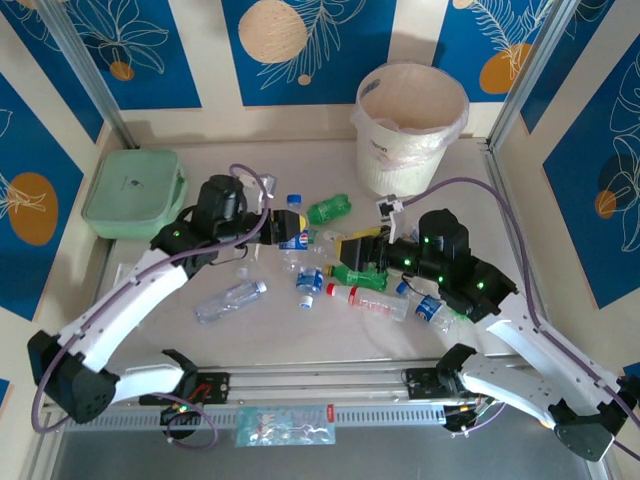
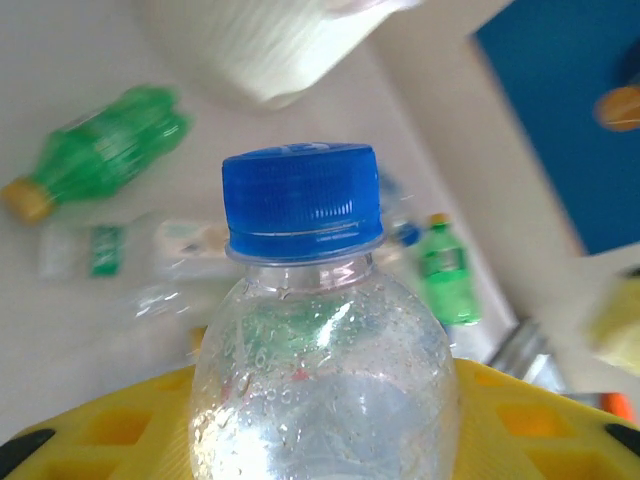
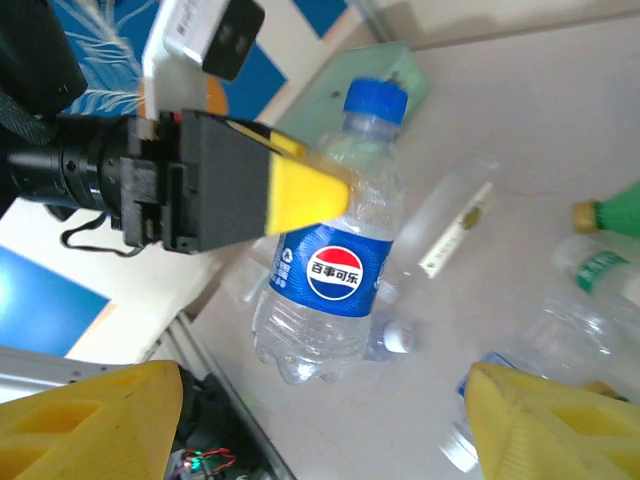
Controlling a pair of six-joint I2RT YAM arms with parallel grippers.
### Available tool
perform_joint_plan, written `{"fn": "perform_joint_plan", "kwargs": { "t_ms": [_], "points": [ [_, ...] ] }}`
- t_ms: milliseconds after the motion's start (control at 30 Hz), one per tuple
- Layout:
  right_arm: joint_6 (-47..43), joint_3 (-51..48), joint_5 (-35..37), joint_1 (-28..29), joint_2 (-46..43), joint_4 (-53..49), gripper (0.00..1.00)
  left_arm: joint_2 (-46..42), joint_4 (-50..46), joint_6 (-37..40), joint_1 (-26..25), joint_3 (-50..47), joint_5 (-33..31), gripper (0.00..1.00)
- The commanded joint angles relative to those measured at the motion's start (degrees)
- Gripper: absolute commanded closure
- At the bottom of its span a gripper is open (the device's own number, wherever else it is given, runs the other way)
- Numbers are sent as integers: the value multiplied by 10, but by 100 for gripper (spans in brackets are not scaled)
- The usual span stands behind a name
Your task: Put the plastic bottles in the bin
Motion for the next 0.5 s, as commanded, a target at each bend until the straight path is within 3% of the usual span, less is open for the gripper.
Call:
{"fn": "perform_joint_plan", "kwargs": {
  "t_ms": [0, 200, 333, 467],
  "points": [
    [14, -23, -91, -3, -13, 112, 25, -40, 135, -20, 2, -20, 93, 53],
    [50, -8, -199, -25, 16, 162, 16, -66, 263, -78, 2, -50, 187, 53],
    [69, 11, -231, -30, 38, 167, 10, -78, 310, -100, 2, -61, 213, 54],
    [97, 32, -293, -27, 74, 192, 10, -87, 349, -127, 1, -71, 221, 54]
  ]
}}
